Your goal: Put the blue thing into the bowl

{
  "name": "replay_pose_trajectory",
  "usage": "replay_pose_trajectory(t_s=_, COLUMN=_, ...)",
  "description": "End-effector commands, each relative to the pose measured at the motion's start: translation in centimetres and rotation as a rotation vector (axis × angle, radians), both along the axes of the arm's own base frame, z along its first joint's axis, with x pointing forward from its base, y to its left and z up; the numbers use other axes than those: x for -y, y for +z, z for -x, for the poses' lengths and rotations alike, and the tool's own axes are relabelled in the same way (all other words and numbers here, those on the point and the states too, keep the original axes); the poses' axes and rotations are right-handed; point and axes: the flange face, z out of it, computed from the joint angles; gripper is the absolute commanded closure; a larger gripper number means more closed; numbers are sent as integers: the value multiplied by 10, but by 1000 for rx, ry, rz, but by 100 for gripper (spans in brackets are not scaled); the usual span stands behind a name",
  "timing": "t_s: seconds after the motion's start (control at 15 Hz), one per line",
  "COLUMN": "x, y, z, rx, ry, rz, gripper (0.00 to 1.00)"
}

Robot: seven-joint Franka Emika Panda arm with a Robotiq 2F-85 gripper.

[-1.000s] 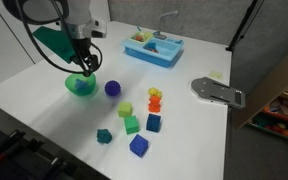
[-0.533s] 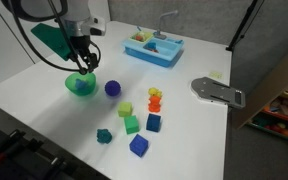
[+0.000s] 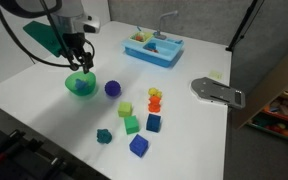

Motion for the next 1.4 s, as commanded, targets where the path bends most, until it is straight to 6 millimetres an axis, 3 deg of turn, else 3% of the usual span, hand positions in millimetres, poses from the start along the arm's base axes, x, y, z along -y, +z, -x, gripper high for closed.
replay_pose_trajectory(t_s=0.0, x=-15, y=44, z=6, rx=-4, ry=-11, rz=40, gripper=0)
replay_pose_trajectory(t_s=0.33, x=-32, y=106, z=2, rx=36, ry=-11, rz=92, gripper=0)
replay_pose_trajectory(t_s=1.0, x=-43, y=236, z=-8, rx=49, ry=6, rz=123, gripper=0)
replay_pose_trajectory(t_s=1.33, x=-48, y=300, z=-5, rx=85, ry=-20, rz=239, gripper=0)
